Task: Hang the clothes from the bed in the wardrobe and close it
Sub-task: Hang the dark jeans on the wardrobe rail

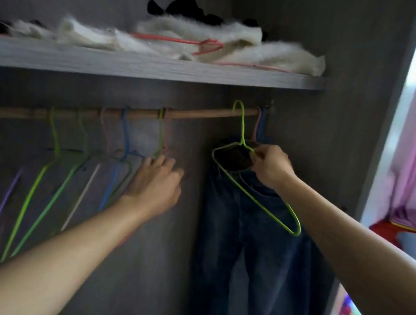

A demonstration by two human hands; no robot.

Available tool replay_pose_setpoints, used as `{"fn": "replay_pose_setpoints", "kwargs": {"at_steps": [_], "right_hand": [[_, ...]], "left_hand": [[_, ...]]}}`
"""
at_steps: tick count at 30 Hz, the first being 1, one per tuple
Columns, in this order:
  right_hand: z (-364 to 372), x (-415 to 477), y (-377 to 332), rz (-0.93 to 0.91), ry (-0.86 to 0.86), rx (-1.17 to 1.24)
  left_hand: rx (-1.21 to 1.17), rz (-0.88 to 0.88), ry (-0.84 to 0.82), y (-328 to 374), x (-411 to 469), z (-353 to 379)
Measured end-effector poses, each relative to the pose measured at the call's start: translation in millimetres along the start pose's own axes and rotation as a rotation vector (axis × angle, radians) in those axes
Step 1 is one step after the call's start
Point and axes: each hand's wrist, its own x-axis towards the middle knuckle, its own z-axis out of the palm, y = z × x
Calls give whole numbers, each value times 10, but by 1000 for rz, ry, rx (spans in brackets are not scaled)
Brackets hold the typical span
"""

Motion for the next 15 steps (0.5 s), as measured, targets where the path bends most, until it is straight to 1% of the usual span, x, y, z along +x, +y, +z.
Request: {"fn": "replay_pose_setpoints", "kwargs": {"at_steps": [3, 6, 8, 11, 15], "right_hand": [[-244, -490, 485, 27, 53, -171], [-642, -1045, 1000, 28, 86, -356], [-991, -1419, 1365, 43, 104, -406], [-1582, -1990, 1965, 114, 134, -443], [-2401, -2846, 2842, 284, 129, -505]], "left_hand": [[-117, 3, -40, 388, 5, -7], [-235, 65, -127, 909, -13, -16], [-287, 112, -199, 1326, -48, -20], [-349, 206, -279, 2069, -140, -51], [-436, 305, -401, 3314, -316, -133]]}}
